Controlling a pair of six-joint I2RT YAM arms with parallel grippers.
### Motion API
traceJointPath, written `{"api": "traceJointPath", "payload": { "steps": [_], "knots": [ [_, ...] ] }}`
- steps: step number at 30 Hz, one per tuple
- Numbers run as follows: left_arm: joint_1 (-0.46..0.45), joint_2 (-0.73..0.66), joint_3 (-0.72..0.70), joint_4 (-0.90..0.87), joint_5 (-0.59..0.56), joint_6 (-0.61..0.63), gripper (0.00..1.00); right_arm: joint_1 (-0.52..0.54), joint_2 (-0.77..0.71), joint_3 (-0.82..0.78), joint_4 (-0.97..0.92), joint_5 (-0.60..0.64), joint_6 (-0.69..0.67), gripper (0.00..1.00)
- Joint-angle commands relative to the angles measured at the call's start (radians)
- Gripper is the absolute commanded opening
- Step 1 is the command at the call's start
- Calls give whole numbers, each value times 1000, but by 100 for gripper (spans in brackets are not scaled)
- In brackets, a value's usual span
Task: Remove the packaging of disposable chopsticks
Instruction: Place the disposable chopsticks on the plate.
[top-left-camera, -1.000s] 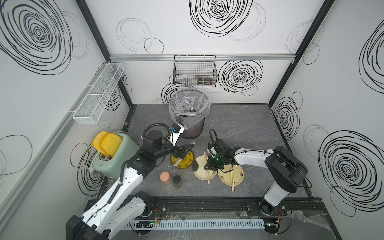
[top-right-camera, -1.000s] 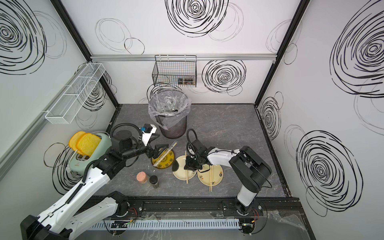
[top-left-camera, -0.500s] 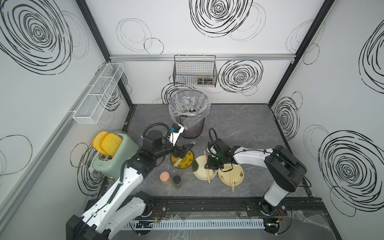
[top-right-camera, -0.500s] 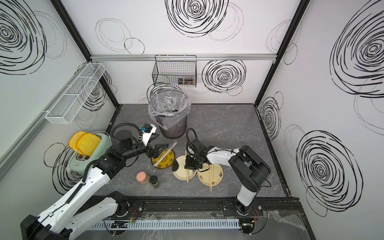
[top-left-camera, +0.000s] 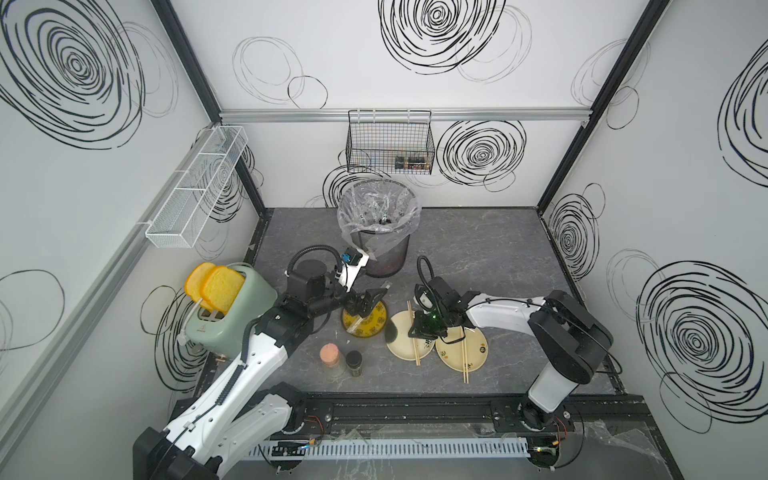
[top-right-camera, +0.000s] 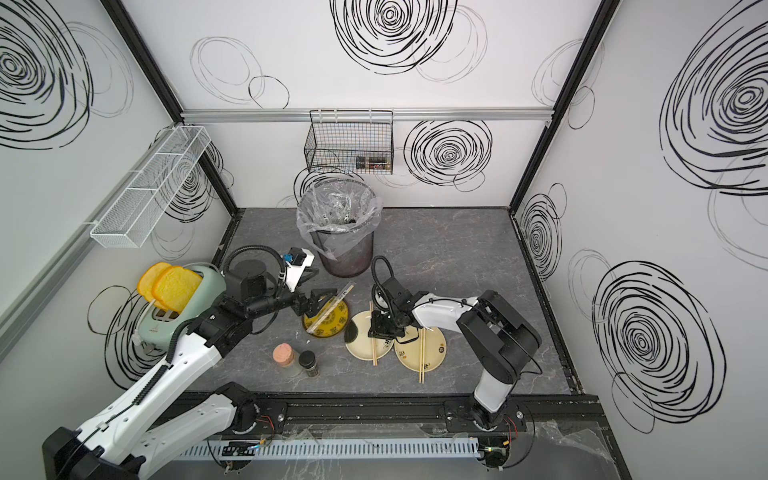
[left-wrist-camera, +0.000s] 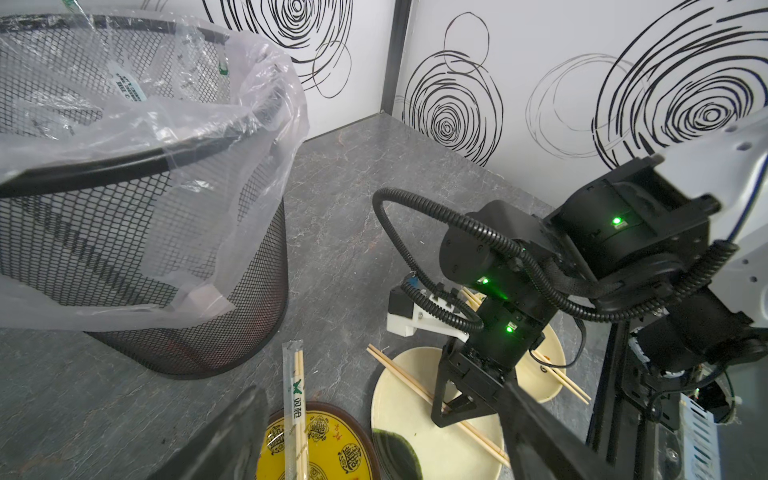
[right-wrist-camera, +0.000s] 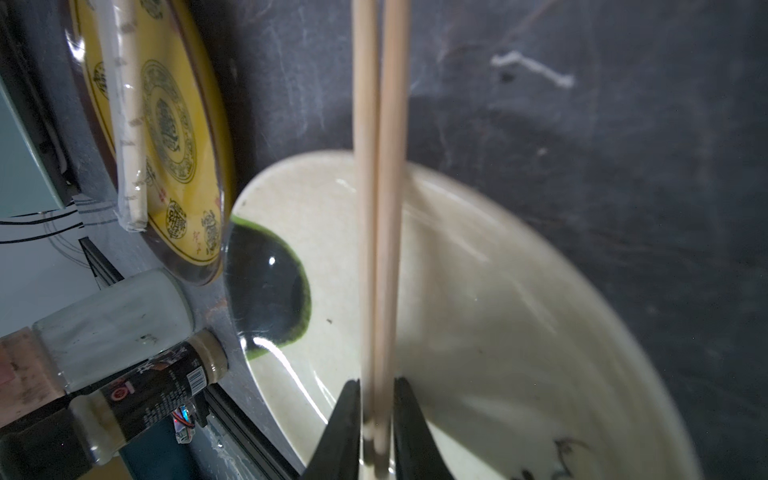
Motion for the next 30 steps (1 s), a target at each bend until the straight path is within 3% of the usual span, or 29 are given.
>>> {"api": "traceJointPath", "payload": {
  "steps": [1,22,26,30],
  "knots": [
    [-5,10,37,22,3,14,90,5,-7,14,-42,30,-3,23],
    [-2,39,43,8,6,19,90,7,-112,28,-77,95,-25,33],
    [-2,58,46,-1,0,25,89,4,-185,32,-87,157,-75,34],
    [-4,94,52,-14,-6,32,87,-13,-268,-19,34,196,-166,34]
  ]
}}
